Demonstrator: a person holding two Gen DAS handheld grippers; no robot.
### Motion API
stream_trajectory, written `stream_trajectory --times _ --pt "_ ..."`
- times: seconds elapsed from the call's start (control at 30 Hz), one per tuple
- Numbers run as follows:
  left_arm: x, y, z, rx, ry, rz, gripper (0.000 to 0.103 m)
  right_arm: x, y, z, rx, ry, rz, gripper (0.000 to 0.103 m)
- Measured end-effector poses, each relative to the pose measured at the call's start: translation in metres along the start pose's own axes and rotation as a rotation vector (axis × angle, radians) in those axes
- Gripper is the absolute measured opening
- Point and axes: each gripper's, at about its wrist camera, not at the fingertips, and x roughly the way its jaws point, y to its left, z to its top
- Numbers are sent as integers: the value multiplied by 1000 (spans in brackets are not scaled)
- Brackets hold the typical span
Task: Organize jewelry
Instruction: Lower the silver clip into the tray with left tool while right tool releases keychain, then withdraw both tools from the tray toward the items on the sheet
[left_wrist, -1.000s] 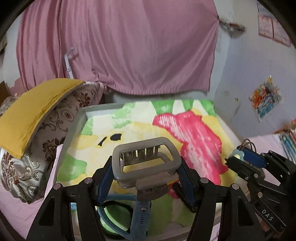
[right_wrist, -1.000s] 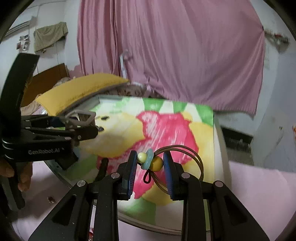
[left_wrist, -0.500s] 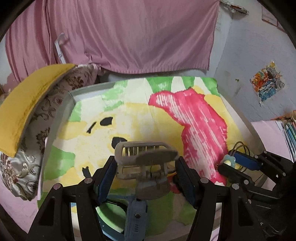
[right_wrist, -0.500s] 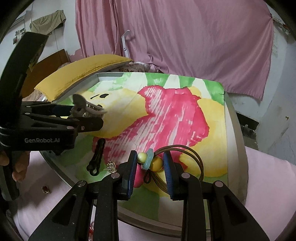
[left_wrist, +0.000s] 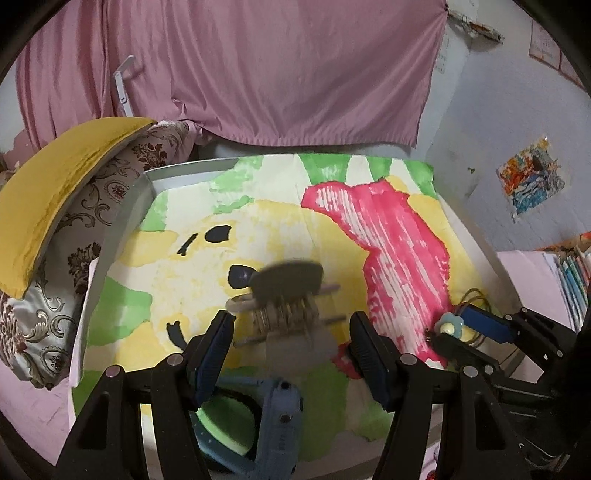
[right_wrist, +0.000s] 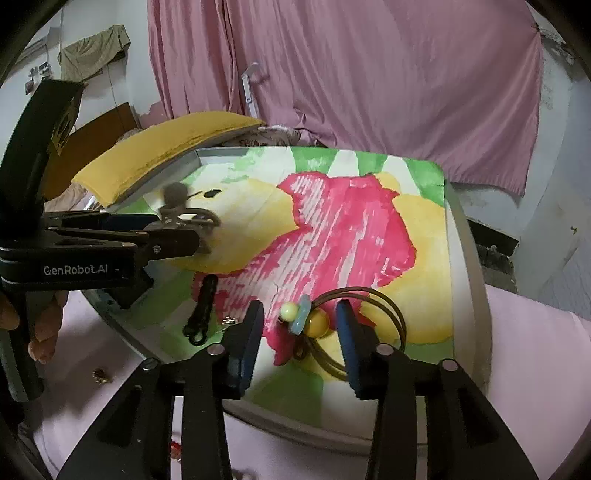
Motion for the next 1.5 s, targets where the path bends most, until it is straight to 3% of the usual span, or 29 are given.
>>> stream_trajectory --times 0.2,0.33,0.4,0.57,0.67,0.83,0.93,1.13,1.5 --pt "-22 5 -11 -30 -86 -25 69 -21 1 -7 16 -68 -4 43" --pt "-39 8 -22 -52 -156 -36 74 -46 3 -14 43 -171 -4 56" --pt "-50 11 -30 -62 -205 -42 78 -57 4 -17 54 -213 -8 57" --pt "-74 13 -49 -69 -294 -29 82 -84 8 -28 78 -322 -38 78" --pt "-88 14 -61 -73 -350 -19 91 -102 13 -36 81 -396 -54 85" --pt "-109 12 -81 -70 -443 -16 97 -122 20 -54 84 -482 -69 98" --pt "-120 12 -93 -82 -502 -21 102 -132 23 -64 78 -510 -61 99" --pt "-132 12 -117 -78 -554 -18 102 -140 21 -83 98 -537 -29 99" --pt "-137 5 -149 -48 -502 -28 102 -140 14 -101 101 -468 -32 99"
